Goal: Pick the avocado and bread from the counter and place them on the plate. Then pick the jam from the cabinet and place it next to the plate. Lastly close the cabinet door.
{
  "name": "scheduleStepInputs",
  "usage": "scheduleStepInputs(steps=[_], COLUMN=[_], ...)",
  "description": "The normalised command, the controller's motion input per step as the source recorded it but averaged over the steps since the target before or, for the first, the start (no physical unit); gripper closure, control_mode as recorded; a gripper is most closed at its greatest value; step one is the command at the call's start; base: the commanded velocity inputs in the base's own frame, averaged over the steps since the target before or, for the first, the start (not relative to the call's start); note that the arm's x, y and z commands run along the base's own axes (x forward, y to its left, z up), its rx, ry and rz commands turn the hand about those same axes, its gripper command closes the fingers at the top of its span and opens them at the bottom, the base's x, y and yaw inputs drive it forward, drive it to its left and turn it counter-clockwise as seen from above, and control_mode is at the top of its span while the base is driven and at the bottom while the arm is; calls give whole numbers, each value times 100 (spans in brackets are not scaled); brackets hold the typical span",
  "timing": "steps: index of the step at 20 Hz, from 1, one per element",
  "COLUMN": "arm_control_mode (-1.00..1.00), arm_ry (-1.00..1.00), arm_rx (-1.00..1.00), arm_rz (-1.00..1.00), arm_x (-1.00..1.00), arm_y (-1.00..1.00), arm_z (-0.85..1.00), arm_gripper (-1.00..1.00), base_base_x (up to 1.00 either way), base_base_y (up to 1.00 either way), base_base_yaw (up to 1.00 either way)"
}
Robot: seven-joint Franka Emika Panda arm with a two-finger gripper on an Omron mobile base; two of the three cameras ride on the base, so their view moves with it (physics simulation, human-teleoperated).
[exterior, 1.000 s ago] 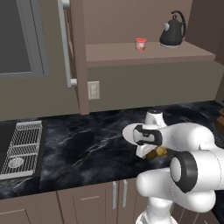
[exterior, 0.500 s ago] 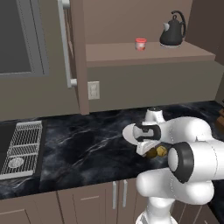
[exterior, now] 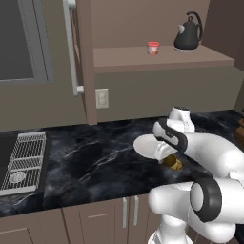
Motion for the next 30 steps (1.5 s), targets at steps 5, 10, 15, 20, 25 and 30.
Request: scheduleStepInputs(steps=[5,10,15,20,25,30], arm_control_mode=[-100,-100,-100,-100,-100,-100], arm_ry=[0,0,0,0,1,3], arm_rx=[5,1,0,0,-2,-7], arm_rz=[0,-2,-2,0,0,0], arm_x=[-3,2,25,46,48,42], arm_y=[7,19,17,1,0,0], arm_z=[78,67,15,0,-9,-30], arm_gripper=[100,100,100,100,100,100], base_base_x=[0,0,0,0,0,0], base_base_y=[0,0,0,0,0,0], base_base_yaw=[0,0,0,0,0,0])
